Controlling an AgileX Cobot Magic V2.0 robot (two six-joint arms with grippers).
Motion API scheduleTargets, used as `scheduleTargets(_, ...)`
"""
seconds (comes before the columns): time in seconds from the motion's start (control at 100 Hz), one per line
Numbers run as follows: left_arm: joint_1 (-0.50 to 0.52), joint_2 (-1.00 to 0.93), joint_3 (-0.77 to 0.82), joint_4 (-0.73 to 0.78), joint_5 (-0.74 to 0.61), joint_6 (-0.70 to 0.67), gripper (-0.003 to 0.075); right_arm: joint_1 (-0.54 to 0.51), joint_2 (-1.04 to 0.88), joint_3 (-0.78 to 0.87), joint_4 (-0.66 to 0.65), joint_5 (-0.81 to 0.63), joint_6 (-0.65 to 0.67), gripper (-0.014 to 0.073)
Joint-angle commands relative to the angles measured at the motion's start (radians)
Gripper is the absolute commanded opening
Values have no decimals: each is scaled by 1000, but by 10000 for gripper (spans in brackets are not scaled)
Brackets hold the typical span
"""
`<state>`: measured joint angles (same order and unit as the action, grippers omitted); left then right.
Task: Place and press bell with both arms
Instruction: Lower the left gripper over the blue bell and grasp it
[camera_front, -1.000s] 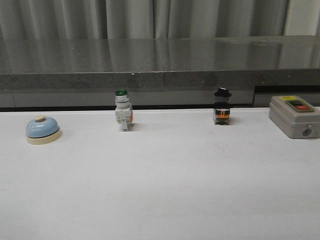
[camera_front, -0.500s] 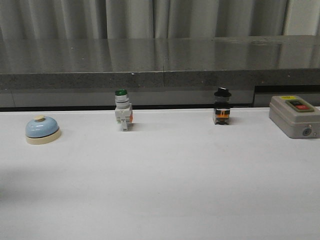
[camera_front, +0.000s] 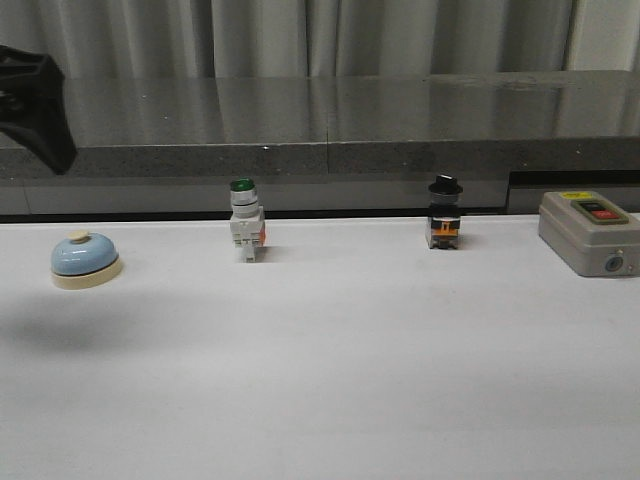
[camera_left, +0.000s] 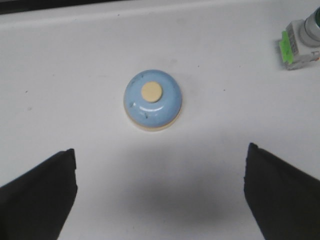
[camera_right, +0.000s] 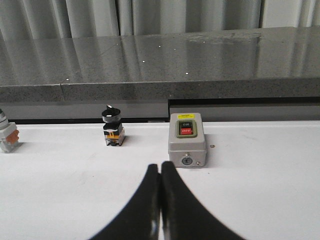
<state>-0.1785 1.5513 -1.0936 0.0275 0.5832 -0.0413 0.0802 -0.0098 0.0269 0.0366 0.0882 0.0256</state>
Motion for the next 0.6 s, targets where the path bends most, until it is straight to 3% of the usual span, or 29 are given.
scheduleTargets(0.0, -7, 32, -89, -8, -50, -1, 640, 0, -19, -14, -1, -82, -4, -60)
scheduleTargets(0.3, -7, 258, -258, -8, -32, -1, 640, 0, -19, -14, -1, -82, -4, -60)
scheduleTargets(0.59, -5, 378, -292, -1, -38, -1, 640, 0, -19, -14, -1, -82, -4, -60)
